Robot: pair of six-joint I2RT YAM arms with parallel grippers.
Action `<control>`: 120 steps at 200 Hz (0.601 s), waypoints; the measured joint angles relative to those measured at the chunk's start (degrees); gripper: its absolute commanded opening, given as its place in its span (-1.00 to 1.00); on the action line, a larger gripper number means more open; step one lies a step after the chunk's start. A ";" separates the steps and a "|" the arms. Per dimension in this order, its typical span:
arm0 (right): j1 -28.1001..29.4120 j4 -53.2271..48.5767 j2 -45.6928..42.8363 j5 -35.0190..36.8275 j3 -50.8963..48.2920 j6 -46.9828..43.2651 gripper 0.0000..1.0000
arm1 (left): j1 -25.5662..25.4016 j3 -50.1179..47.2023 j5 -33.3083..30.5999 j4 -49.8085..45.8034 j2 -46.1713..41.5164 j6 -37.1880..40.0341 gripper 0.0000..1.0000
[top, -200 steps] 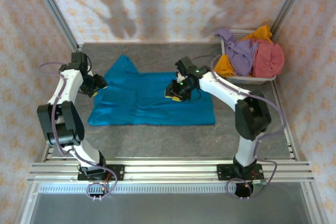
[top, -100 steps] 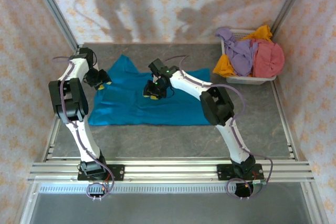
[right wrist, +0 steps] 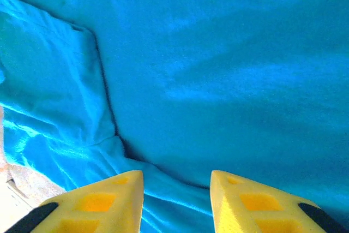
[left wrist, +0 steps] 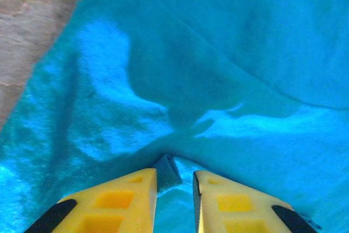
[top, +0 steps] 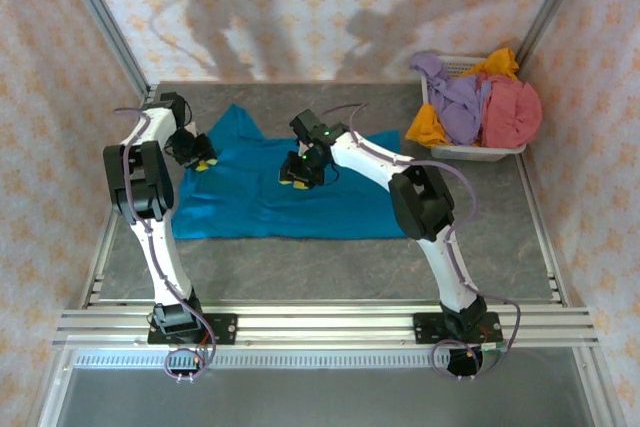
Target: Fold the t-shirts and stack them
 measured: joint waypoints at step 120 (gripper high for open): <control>-2.27 -0.17 -0.87 -0.07 -2.51 -0.20 -0.26 | -1.27 0.42 -4.09 -1.44 0.07 0.85 -0.37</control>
